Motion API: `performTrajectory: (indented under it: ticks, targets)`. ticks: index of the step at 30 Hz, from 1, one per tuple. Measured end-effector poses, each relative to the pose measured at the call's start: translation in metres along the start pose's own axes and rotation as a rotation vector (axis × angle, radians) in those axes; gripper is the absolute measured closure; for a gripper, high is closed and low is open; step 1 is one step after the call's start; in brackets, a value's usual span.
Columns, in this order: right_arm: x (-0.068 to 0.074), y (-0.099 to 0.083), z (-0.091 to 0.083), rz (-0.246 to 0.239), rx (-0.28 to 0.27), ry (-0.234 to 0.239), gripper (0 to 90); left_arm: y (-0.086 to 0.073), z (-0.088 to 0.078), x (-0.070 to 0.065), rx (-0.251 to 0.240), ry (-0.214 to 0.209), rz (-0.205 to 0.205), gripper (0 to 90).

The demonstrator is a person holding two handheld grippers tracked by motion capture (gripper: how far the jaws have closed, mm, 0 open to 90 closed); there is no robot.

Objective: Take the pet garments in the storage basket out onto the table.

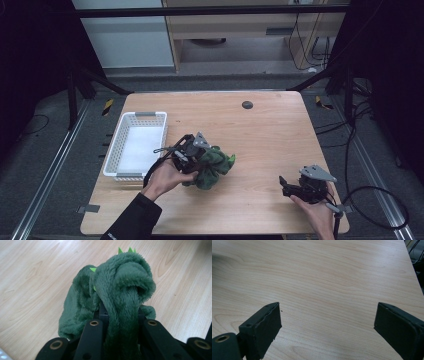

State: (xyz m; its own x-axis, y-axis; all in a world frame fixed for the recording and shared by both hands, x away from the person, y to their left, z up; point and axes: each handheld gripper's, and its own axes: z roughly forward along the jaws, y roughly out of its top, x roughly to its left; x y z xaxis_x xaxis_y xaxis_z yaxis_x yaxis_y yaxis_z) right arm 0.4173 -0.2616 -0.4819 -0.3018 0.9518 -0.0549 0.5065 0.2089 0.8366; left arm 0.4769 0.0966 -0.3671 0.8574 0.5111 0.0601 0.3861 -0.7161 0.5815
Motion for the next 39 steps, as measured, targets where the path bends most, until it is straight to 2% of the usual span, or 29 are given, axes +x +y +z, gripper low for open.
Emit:
performTrajectory:
  ticks: [6,18,30,39]
  targets:
    - [0.000,0.000,0.000,-0.001,-0.001,0.001,7.1,-0.002,0.009,-0.002,0.002,-0.019,-0.004,77.3]
    - [0.000,0.000,0.000,-0.002,0.001,0.002,7.1,-0.005,0.032,-0.011,0.048,-0.051,0.023,77.2]
    - [0.000,0.000,0.000,-0.004,0.003,0.004,7.1,-0.008,0.048,-0.015,0.080,-0.073,0.030,76.5]
    - [0.000,0.000,0.001,-0.004,0.005,0.004,7.0,-0.010,0.053,-0.014,0.088,-0.069,0.017,69.5]
